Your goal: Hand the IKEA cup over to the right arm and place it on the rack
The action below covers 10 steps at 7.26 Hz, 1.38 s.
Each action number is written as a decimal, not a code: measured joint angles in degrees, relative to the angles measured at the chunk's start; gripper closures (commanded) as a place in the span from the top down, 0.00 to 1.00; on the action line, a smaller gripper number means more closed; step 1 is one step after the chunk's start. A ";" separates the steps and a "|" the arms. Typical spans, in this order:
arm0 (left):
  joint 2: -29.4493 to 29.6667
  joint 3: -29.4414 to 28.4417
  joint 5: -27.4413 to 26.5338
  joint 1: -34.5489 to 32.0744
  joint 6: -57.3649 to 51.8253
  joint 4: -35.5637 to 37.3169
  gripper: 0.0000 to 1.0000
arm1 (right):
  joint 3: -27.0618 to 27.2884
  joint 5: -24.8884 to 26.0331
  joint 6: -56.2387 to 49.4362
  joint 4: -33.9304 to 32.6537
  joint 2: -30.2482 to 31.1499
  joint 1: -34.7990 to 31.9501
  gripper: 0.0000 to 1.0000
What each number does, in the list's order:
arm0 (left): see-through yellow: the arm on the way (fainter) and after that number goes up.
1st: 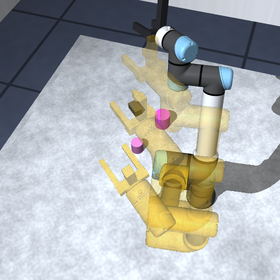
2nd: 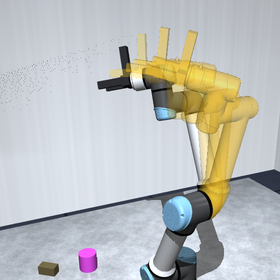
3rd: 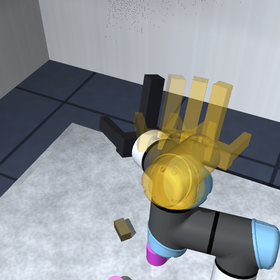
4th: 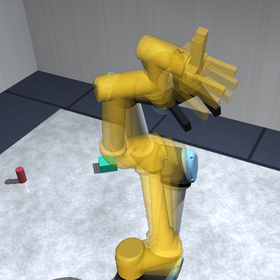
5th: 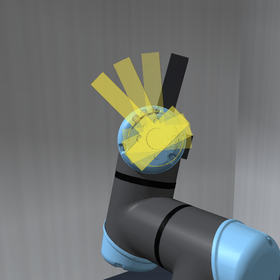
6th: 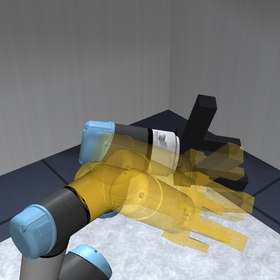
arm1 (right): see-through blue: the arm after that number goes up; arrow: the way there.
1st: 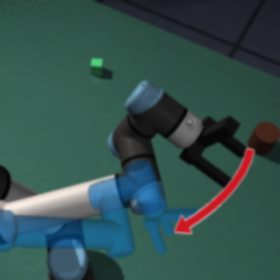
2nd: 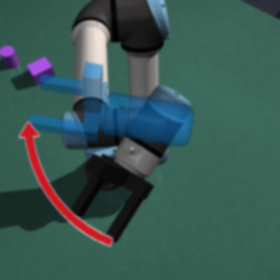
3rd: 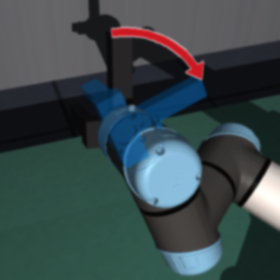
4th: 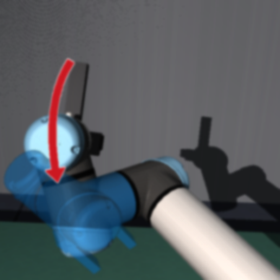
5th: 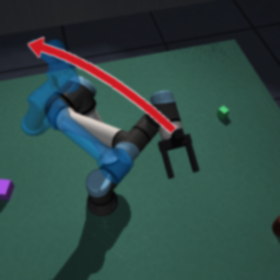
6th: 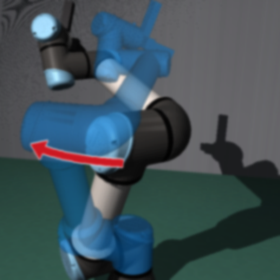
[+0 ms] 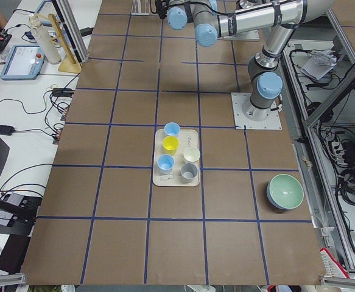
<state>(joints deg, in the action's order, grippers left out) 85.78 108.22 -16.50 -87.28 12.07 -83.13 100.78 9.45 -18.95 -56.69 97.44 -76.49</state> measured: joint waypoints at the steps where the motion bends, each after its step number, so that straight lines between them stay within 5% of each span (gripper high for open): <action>1: -0.03 -0.34 -3.82 0.00 6.26 4.98 1.00 | -1.37 0.95 0.90 0.29 0.00 1.05 0.00; 5: 0.60 -7.30 -32.18 -1.50 13.17 8.75 1.00 | -3.98 17.33 0.91 -1.58 -0.03 10.95 0.00; 8: 1.14 -9.32 -59.86 -2.85 7.51 7.29 1.00 | -7.39 43.79 0.22 -11.80 0.03 15.86 0.00; 10: 1.55 -9.52 -70.58 -2.73 3.72 3.80 1.00 | -8.08 57.12 -2.42 -20.45 -0.07 16.04 0.00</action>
<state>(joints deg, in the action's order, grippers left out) 87.33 98.70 -87.08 -90.01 15.80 -79.34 92.70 66.57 -21.37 -77.14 97.37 -60.45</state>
